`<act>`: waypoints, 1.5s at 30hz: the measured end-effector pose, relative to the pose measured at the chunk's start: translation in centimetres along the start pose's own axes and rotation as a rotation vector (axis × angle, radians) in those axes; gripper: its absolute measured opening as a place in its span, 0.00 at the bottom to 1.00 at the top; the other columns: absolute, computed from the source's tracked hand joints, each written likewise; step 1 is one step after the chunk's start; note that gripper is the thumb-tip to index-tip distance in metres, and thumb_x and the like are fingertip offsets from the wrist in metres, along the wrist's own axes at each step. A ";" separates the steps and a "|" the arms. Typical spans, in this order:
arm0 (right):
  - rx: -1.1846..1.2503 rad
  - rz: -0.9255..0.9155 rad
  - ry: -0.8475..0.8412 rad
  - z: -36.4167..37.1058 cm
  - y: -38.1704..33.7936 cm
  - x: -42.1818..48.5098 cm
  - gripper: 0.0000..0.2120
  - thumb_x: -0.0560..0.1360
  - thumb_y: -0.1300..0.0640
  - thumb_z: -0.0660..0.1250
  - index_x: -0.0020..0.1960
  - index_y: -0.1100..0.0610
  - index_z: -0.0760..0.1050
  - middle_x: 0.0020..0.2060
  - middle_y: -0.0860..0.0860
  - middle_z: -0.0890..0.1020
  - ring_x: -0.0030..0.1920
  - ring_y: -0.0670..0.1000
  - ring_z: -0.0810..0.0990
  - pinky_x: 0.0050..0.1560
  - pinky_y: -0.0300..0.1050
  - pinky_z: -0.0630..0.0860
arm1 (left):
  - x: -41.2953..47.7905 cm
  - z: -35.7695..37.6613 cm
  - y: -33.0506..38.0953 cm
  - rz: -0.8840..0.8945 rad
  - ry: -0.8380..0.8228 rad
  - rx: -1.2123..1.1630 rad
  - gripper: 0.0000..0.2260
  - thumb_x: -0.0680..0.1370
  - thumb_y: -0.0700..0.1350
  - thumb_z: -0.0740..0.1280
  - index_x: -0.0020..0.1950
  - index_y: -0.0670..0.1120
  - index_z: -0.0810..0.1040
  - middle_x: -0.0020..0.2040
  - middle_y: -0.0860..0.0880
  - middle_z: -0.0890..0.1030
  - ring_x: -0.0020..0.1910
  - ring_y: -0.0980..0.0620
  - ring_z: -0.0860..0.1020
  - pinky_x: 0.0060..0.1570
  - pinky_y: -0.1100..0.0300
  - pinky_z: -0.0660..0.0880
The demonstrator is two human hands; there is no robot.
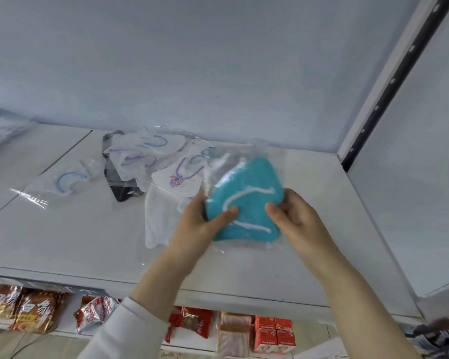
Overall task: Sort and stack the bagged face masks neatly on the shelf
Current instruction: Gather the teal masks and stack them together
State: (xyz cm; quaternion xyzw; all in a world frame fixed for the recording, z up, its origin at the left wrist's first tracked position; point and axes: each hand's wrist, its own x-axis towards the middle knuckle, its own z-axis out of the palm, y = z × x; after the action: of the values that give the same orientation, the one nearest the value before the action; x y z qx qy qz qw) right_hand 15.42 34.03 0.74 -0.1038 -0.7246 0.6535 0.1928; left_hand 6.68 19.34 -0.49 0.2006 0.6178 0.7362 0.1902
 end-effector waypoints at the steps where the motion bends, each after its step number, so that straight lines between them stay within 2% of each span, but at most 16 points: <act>1: -0.058 0.006 -0.018 -0.3 0.1 1.2 0.12 0.70 0.53 0.67 0.53 0.52 0.73 0.47 0.44 0.81 0.46 0.40 0.79 0.45 0.31 0.74 | 0.6 -1.1 0.5 -0.012 0.089 -0.020 0.11 0.72 0.38 0.70 0.53 0.44 0.75 0.42 0.51 0.84 0.43 0.51 0.82 0.40 0.64 0.79; 4: -0.625 0.019 0.074 -2.1 2.6 5.7 0.22 0.72 0.58 0.71 0.64 0.54 0.71 0.60 0.47 0.76 0.60 0.46 0.74 0.58 0.37 0.70 | 2.5 -5.2 1.4 -0.028 0.316 -0.057 0.11 0.75 0.39 0.68 0.56 0.43 0.74 0.48 0.46 0.82 0.47 0.47 0.81 0.46 0.59 0.80; 6: -0.944 0.071 0.051 -2.9 4.5 8.9 0.25 0.72 0.58 0.70 0.67 0.56 0.69 0.65 0.52 0.73 0.65 0.53 0.72 0.63 0.45 0.67 | 3.5 -7.4 1.9 -0.046 0.373 -0.076 0.13 0.75 0.41 0.69 0.59 0.43 0.74 0.51 0.45 0.81 0.49 0.47 0.81 0.48 0.57 0.78; 10: -1.181 0.126 -0.009 -1.8 5.8 12.7 0.19 0.73 0.49 0.67 0.62 0.54 0.73 0.57 0.54 0.77 0.58 0.58 0.75 0.55 0.49 0.73 | 4.7 -9.5 2.1 -0.057 0.367 -0.086 0.12 0.75 0.41 0.68 0.58 0.43 0.75 0.51 0.46 0.82 0.48 0.48 0.81 0.45 0.60 0.79; 15: -1.448 -0.095 0.112 -1.0 6.1 11.0 0.13 0.79 0.49 0.59 0.53 0.54 0.79 0.48 0.52 0.81 0.50 0.55 0.77 0.42 0.45 0.70 | 5.4 -10.2 2.4 -0.073 0.269 -0.102 0.08 0.76 0.40 0.68 0.54 0.46 0.77 0.50 0.47 0.83 0.49 0.48 0.82 0.50 0.55 0.77; 19: -1.438 -0.467 0.200 -0.8 5.4 7.9 0.17 0.75 0.50 0.58 0.38 0.57 0.81 0.32 0.51 0.82 0.32 0.53 0.80 0.27 0.39 0.69 | 5.9 -10.4 2.8 -0.045 0.209 -0.098 0.05 0.76 0.40 0.67 0.51 0.48 0.77 0.46 0.50 0.84 0.47 0.49 0.82 0.48 0.57 0.78; 21: -1.469 -0.623 0.274 -0.9 4.5 6.5 0.13 0.75 0.53 0.61 0.39 0.57 0.81 0.39 0.49 0.84 0.36 0.51 0.80 0.31 0.40 0.71 | 6.1 -10.3 3.0 -0.031 0.192 -0.100 0.05 0.76 0.40 0.67 0.50 0.48 0.78 0.45 0.51 0.84 0.46 0.50 0.83 0.46 0.59 0.78; 23: -1.393 -0.685 0.353 -1.0 3.2 5.8 0.10 0.75 0.54 0.63 0.42 0.57 0.80 0.47 0.49 0.84 0.45 0.50 0.78 0.40 0.42 0.72 | 6.4 -10.1 3.0 -0.022 0.184 -0.103 0.06 0.76 0.40 0.67 0.53 0.47 0.77 0.47 0.50 0.84 0.46 0.51 0.83 0.44 0.61 0.78; 24: -1.335 -0.690 0.398 -1.1 2.4 5.8 0.09 0.76 0.55 0.63 0.44 0.58 0.80 0.46 0.50 0.84 0.46 0.50 0.77 0.43 0.43 0.71 | 6.4 -9.9 3.1 -0.020 0.183 -0.102 0.07 0.76 0.40 0.67 0.54 0.46 0.77 0.48 0.49 0.84 0.47 0.50 0.83 0.44 0.61 0.78; 29: -1.132 -0.613 0.489 -1.4 -1.0 5.9 0.08 0.76 0.56 0.64 0.45 0.59 0.80 0.40 0.48 0.82 0.42 0.50 0.78 0.47 0.40 0.70 | 6.8 -8.9 3.5 -0.010 0.188 -0.115 0.13 0.77 0.40 0.67 0.60 0.43 0.75 0.54 0.46 0.83 0.50 0.48 0.82 0.49 0.58 0.78; 32: -0.861 -0.478 0.494 -1.6 -2.9 5.9 0.03 0.76 0.60 0.65 0.45 0.57 0.77 0.39 0.41 0.78 0.42 0.40 0.78 0.46 0.28 0.70 | 6.9 -8.9 4.0 0.000 0.214 -0.124 0.14 0.77 0.41 0.67 0.62 0.42 0.74 0.55 0.45 0.82 0.53 0.47 0.81 0.53 0.55 0.77; 34: -0.750 -0.415 0.523 -1.6 -3.6 6.0 0.04 0.76 0.61 0.65 0.45 0.54 0.75 0.38 0.38 0.77 0.41 0.34 0.76 0.44 0.22 0.68 | 7.0 -9.0 4.3 0.001 0.236 -0.123 0.14 0.77 0.42 0.67 0.61 0.42 0.74 0.54 0.46 0.82 0.52 0.46 0.82 0.53 0.53 0.77; 38: -0.783 -0.222 0.542 -1.8 -1.9 7.4 0.02 0.76 0.60 0.64 0.45 0.57 0.76 0.38 0.46 0.78 0.38 0.45 0.74 0.38 0.30 0.66 | 7.0 -9.3 4.4 0.005 0.263 -0.123 0.09 0.77 0.42 0.67 0.57 0.46 0.75 0.52 0.47 0.83 0.50 0.47 0.82 0.52 0.51 0.77; 41: -0.785 -0.006 0.478 -1.7 0.7 8.3 0.04 0.77 0.55 0.64 0.44 0.54 0.74 0.37 0.48 0.78 0.41 0.50 0.76 0.38 0.37 0.64 | 6.8 -9.2 4.0 -0.007 0.237 -0.106 0.08 0.77 0.41 0.67 0.56 0.47 0.76 0.52 0.48 0.82 0.52 0.47 0.82 0.53 0.53 0.77; 43: -0.785 0.043 0.457 -1.7 1.5 8.3 0.05 0.78 0.53 0.63 0.45 0.53 0.73 0.42 0.51 0.81 0.42 0.51 0.77 0.41 0.40 0.67 | 6.7 -9.0 3.5 -0.026 0.207 -0.080 0.09 0.76 0.42 0.68 0.56 0.46 0.75 0.52 0.48 0.82 0.52 0.47 0.81 0.51 0.55 0.77; 45: -0.905 0.083 0.419 -1.8 1.8 8.3 0.09 0.78 0.50 0.62 0.48 0.56 0.74 0.44 0.52 0.82 0.45 0.54 0.78 0.42 0.43 0.69 | 6.7 -9.0 3.0 -0.040 0.206 -0.055 0.08 0.76 0.42 0.68 0.55 0.47 0.75 0.51 0.48 0.82 0.51 0.48 0.81 0.48 0.58 0.77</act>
State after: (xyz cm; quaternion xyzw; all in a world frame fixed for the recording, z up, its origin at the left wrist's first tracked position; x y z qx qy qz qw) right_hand 8.48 39.22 0.28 -0.3349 -0.8765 0.2457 0.2435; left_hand -3.93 14.88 1.46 0.1064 0.6174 0.7657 0.1458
